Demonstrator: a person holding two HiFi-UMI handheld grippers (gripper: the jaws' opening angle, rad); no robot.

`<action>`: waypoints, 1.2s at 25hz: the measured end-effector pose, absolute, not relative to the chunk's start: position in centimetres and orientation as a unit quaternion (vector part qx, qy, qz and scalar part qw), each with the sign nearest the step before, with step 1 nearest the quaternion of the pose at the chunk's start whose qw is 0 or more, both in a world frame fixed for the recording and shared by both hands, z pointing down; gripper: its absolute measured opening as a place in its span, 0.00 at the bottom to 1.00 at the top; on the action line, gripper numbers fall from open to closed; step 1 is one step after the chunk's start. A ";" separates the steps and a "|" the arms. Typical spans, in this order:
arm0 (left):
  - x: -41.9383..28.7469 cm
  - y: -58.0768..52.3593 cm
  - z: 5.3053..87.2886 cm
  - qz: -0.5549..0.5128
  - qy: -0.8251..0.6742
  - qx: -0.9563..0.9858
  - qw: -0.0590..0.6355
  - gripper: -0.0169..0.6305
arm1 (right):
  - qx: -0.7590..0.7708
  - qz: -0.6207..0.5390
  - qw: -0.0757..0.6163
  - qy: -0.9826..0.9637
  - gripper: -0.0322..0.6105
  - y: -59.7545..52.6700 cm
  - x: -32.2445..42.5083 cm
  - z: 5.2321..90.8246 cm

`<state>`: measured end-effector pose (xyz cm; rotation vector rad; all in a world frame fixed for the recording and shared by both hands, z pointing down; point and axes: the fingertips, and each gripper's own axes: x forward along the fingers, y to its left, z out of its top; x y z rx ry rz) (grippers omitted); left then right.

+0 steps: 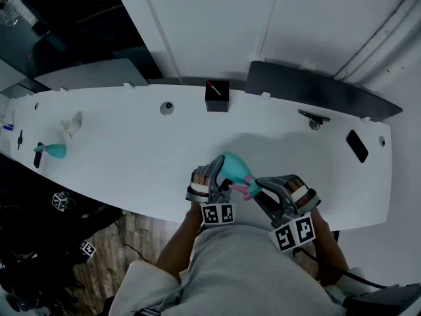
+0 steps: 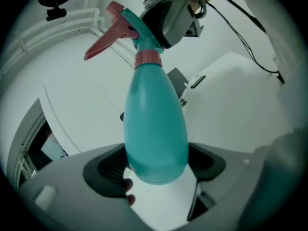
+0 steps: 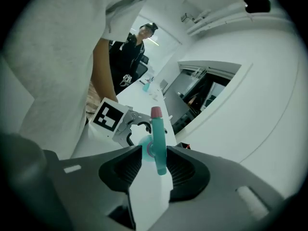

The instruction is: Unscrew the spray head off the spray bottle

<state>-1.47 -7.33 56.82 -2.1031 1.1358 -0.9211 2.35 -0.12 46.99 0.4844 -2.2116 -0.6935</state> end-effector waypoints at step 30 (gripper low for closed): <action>-1.4 -8.4 55.6 -0.336 0.433 -0.775 0.314 0.62 | 0.197 -0.265 0.417 -0.847 0.19 -1.3 2.8 46.2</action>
